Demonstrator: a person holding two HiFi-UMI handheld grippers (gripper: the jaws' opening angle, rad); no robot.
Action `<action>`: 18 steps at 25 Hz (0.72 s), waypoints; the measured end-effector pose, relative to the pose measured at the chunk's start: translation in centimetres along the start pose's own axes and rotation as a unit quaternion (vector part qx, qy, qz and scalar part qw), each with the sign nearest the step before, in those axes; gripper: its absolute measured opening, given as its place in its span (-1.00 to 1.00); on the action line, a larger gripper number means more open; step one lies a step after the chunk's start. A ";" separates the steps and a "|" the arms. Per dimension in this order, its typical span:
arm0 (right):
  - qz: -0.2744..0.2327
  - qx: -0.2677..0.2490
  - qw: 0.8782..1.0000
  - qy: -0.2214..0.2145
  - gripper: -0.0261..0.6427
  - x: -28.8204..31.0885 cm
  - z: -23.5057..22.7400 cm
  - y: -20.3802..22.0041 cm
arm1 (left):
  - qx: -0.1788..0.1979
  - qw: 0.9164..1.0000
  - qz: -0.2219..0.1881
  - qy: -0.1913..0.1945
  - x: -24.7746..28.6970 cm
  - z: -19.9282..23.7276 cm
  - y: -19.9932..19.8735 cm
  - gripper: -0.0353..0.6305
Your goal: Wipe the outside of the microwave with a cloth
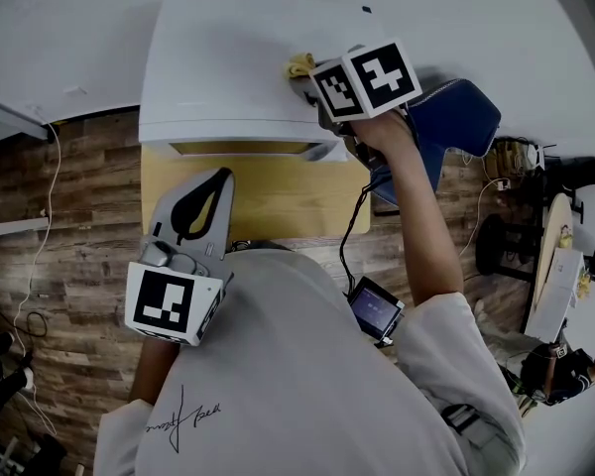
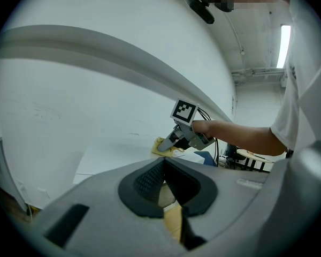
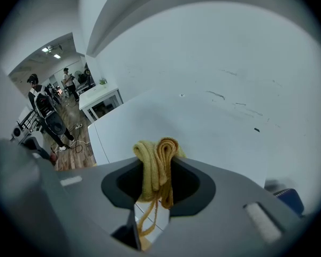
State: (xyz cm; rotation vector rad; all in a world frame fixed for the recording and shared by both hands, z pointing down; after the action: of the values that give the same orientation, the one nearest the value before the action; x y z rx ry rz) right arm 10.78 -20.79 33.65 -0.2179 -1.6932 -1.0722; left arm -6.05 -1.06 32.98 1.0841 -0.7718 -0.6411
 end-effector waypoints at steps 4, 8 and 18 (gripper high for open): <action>-0.005 -0.011 1.000 -0.013 -0.56 0.8 1.3 -1.1 | -0.006 1.000 -0.001 -0.008 -0.3 0.3 0.0 -0.93; -0.011 -0.026 0.999 -0.022 -0.56 1.8 2.6 -2.4 | -0.005 1.000 0.005 -0.016 -0.7 0.9 0.3 -0.93; -0.018 -0.063 0.996 -0.059 -0.56 4.2 6.2 -5.7 | -0.021 0.999 -0.017 -0.042 -1.3 2.1 -0.3 -0.93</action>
State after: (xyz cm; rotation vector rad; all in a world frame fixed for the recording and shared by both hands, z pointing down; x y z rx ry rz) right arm 1.42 -20.98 33.91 -0.3385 -1.7412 -1.2146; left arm -8.51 -1.26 32.98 1.0387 -0.8108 -0.7325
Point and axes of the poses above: the fingertips, and each gripper's own axes: x forward along the fingers, z to its left, y out of its underside, the point moved 8 cm from there along -x, backward along the fingers, and after that the axes turned 4 degrees about -x, right-handed, at the moved point
